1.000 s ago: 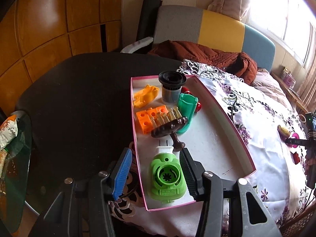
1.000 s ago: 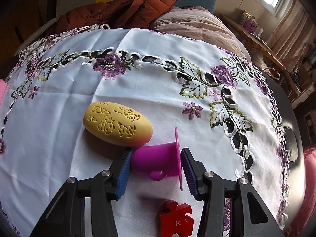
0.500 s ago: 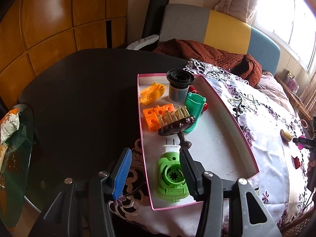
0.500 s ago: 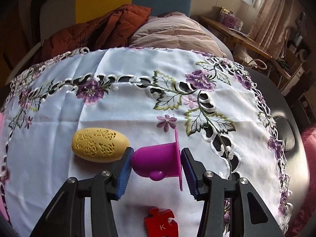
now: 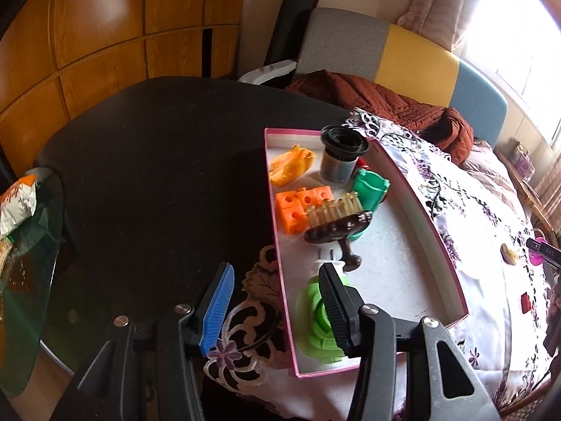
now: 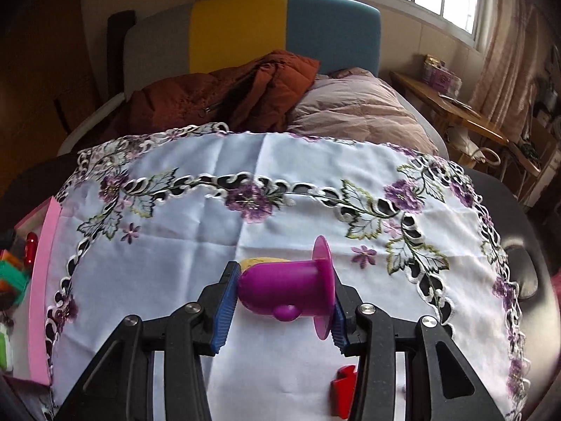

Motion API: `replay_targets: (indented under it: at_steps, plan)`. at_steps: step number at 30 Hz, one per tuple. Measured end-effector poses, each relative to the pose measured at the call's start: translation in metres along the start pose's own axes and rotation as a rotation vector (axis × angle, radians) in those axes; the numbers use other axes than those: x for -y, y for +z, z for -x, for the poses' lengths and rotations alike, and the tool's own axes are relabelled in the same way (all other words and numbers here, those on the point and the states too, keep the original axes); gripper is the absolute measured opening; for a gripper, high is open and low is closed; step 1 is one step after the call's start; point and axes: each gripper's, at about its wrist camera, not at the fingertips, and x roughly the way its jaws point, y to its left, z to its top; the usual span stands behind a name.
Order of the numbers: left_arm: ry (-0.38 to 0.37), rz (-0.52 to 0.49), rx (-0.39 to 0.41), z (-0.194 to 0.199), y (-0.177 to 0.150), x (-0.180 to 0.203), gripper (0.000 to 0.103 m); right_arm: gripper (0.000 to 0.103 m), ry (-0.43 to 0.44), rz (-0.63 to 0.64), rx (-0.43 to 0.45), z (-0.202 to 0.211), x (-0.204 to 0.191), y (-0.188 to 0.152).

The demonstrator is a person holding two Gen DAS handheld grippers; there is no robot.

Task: Organize rigid objects
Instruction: 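Carry the pink funnel into the tray and release with the right gripper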

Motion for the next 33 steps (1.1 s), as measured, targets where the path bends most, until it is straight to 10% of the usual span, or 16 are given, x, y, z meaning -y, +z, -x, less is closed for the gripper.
replay_targets:
  at_steps: [21,33]
  plan:
    - [-0.003,0.013,0.014,0.005,-0.003,-0.009,0.051,0.046,0.485,0.318,0.047,0.081,-0.209,-0.029]
    - [-0.007,0.008,0.024,0.007,-0.003,-0.012,0.051,0.046,0.581,0.435,-0.046,0.074,-0.283,-0.056]
